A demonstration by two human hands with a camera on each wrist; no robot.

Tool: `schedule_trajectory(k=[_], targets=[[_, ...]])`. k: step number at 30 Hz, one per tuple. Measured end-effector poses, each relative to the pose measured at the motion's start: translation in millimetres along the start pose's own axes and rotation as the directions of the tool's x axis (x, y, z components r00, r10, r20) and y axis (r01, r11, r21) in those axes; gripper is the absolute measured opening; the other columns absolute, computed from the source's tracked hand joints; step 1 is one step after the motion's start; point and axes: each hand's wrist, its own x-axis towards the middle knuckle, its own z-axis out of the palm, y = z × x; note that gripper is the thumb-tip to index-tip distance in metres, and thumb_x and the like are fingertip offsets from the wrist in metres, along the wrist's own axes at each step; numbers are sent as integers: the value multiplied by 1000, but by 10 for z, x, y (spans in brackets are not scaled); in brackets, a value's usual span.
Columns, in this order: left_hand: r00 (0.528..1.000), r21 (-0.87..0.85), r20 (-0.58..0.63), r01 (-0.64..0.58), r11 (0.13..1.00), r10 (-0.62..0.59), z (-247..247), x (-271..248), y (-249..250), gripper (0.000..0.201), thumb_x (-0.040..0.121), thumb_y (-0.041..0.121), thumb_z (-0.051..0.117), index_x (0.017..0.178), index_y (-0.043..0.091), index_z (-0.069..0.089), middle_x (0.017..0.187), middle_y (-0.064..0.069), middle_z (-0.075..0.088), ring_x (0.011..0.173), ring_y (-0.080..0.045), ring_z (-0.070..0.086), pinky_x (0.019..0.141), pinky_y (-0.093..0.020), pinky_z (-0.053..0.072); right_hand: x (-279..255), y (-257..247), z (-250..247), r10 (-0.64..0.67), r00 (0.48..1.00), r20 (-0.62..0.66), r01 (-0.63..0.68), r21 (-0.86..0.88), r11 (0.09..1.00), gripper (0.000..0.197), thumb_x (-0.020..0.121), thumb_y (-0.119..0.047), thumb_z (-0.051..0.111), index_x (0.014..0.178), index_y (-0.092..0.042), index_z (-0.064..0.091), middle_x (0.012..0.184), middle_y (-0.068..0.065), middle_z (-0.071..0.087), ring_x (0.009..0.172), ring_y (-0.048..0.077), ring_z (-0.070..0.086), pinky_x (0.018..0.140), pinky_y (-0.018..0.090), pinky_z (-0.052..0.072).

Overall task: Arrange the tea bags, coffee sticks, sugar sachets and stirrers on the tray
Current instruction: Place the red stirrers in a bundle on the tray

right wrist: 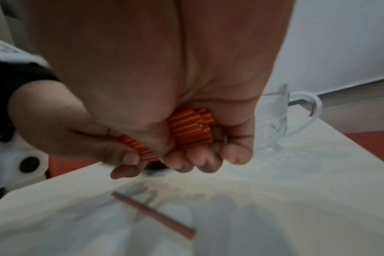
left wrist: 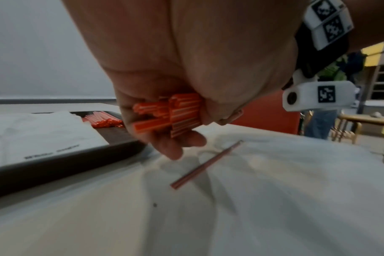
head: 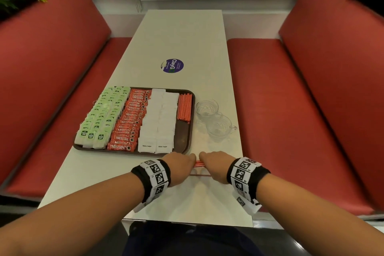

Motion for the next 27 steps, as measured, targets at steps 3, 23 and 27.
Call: schedule_trajectory(k=[3,23,27], targets=[[998,-228,-56,27,973,-40,-140,-20,-117,20,104,31,42,110,13,46,86,-4,60,71,-24,55,67,-38,45,-1,33,-150,-7,997,-80,14,86,996,15,99,-10,49,115,-10,47,88,8,59,75,25,51,66,35,37],[823,-902,-393,-259,344,-411,-505,-151,-558,25,90,44,63,97,21,69,81,-1,71,61,-12,67,59,-28,56,311,143,-528,180,837,-516,259,665,701,41,98,-40,60,62,-21,60,54,-8,43,51,6,39,52,20,30],[877,-890,-369,-238,388,-309,-447,-41,-515,25,87,47,67,97,25,72,66,7,66,56,-9,58,55,-27,50,384,91,-543,198,826,-527,246,655,715,33,98,-39,59,69,-26,62,58,-8,53,54,5,45,55,25,37]])
